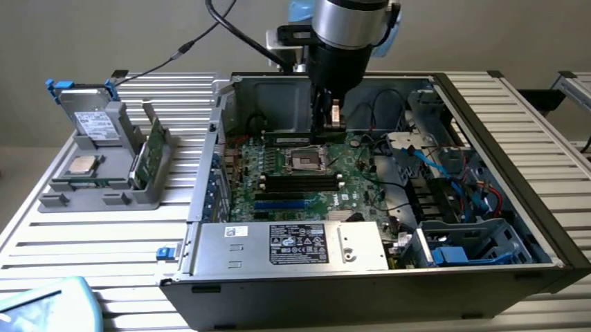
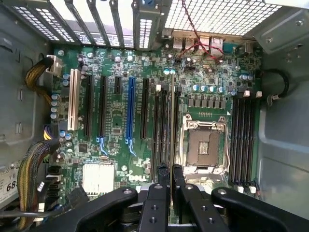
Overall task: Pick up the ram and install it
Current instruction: 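Insert the ram into the slot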
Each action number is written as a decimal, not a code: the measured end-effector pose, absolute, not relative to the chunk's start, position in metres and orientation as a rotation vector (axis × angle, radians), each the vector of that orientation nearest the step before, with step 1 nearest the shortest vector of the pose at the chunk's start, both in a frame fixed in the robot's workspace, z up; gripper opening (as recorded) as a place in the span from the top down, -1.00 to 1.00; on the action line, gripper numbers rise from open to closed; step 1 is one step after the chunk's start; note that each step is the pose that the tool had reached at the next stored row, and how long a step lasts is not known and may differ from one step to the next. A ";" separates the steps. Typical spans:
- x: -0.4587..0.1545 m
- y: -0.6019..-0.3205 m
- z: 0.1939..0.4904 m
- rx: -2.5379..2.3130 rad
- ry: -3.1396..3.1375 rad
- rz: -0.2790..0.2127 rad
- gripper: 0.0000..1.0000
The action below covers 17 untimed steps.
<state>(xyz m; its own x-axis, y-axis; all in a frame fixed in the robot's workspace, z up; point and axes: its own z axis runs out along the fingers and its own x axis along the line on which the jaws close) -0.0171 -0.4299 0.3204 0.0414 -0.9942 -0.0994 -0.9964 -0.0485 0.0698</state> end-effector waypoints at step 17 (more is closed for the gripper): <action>-0.009 -0.428 0.289 -2.175 2.229 0.189 0.71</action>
<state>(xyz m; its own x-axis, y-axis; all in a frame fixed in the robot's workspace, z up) -0.0095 -0.4280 0.2894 -0.0282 -0.9946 -0.0996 -0.9972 0.0212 0.0713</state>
